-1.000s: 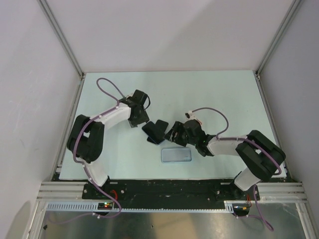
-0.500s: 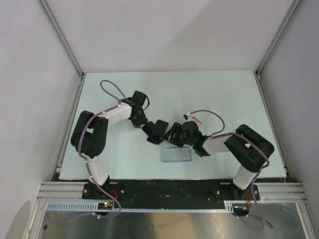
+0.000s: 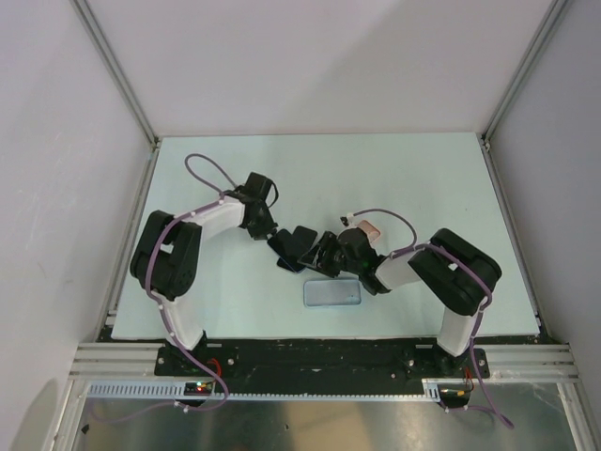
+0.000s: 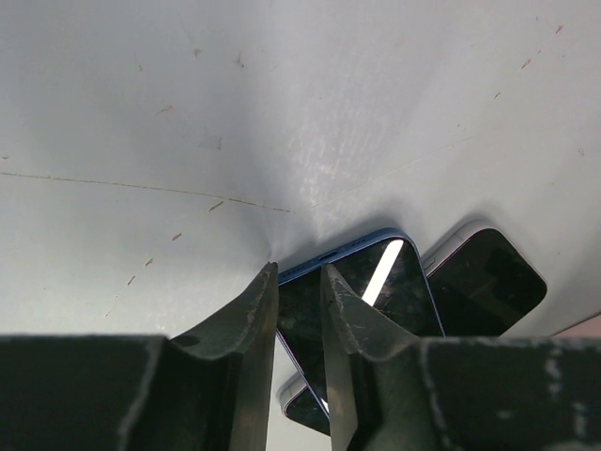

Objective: Put the phone into the phone case

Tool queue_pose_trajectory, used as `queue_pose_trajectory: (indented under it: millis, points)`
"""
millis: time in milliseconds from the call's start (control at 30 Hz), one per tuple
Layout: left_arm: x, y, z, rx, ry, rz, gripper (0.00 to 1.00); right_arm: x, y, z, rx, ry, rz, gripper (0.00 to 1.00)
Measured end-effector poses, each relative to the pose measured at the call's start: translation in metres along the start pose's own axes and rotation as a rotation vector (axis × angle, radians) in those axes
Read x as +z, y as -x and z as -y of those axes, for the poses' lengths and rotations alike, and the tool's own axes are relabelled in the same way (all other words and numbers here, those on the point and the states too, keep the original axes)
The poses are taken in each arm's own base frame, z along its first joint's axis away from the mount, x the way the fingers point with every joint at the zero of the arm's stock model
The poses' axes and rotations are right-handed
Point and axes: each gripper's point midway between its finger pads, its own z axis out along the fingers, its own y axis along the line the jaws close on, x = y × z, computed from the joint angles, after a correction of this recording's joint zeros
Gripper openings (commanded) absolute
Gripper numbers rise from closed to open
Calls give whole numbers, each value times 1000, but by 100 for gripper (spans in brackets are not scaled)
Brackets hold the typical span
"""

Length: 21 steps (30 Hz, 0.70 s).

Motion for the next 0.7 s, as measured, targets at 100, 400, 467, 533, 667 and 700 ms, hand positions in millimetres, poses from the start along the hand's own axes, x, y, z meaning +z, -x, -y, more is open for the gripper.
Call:
queue_pose_trajectory:
  millis: [100, 400, 467, 533, 667, 700]
  points:
    - [0, 0, 1, -9, -17, 11, 26, 2, -1, -1, 6, 3, -4, 47]
    - [0, -2, 1, -21, -52, 33, 21, 6, -1, -3, 12, 2, -7, 39]
    - [0, -2, 1, -22, -58, 38, 20, 6, -1, -2, 15, 1, -8, 38]
    - [0, -2, 1, -23, -64, 43, 18, 6, -1, -2, 20, -2, -8, 37]
    - [-2, -3, 0, -24, -70, 51, 16, 7, -1, -1, 29, -7, -9, 36]
    - [-3, -3, -1, -24, -70, 51, 15, 7, 0, -2, 31, -6, -9, 35]
